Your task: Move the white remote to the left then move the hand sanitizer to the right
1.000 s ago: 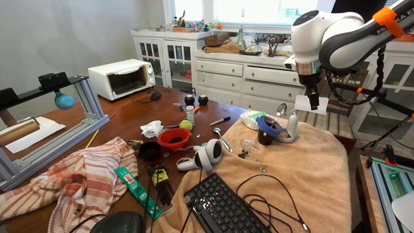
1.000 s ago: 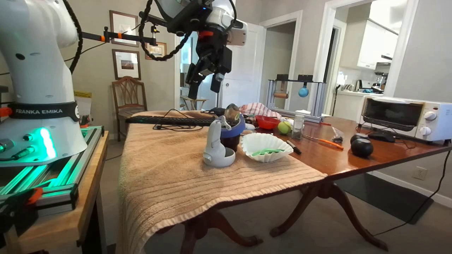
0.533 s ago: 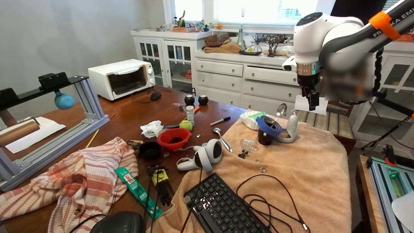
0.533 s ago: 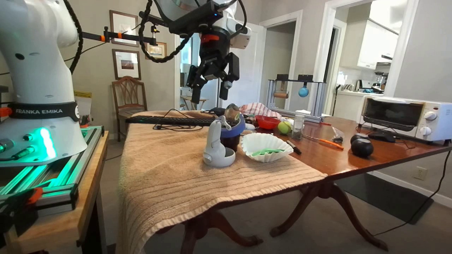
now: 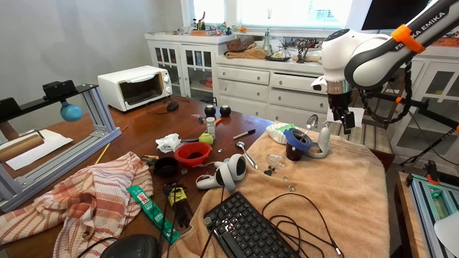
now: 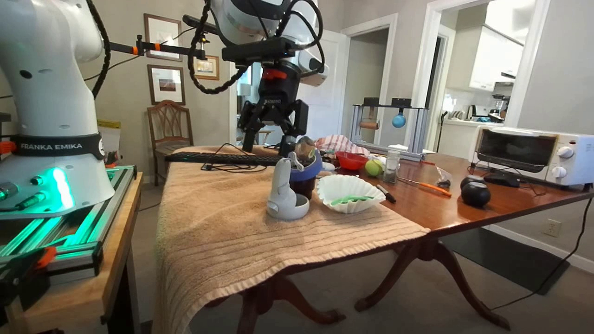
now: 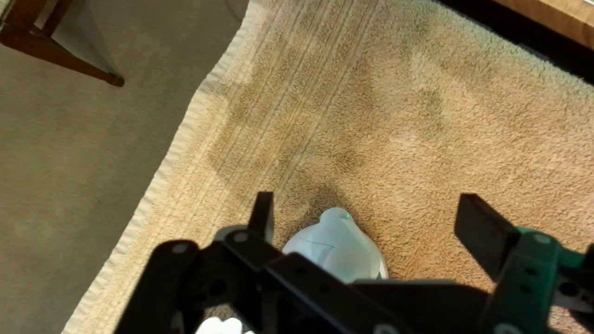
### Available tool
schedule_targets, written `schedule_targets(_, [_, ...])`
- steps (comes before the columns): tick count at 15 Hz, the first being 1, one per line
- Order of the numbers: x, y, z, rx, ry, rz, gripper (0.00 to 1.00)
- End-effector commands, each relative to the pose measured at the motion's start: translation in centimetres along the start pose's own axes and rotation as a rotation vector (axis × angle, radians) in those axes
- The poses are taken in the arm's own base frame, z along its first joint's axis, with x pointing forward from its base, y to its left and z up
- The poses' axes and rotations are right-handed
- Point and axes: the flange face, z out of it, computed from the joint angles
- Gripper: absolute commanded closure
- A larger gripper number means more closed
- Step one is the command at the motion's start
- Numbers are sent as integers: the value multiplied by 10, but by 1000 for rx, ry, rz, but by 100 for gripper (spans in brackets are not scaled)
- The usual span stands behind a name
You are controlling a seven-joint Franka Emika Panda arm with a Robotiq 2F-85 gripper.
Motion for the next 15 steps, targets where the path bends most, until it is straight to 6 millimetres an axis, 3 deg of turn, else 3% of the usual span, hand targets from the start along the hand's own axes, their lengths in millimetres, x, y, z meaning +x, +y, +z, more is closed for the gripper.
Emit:
schedule_targets(1, [13,12,9,44,9,-34,0])
schedule_targets(11, [41,20,20,96,9,-62,0])
schedule_targets(15, [46,21,22,100,8,-67,17])
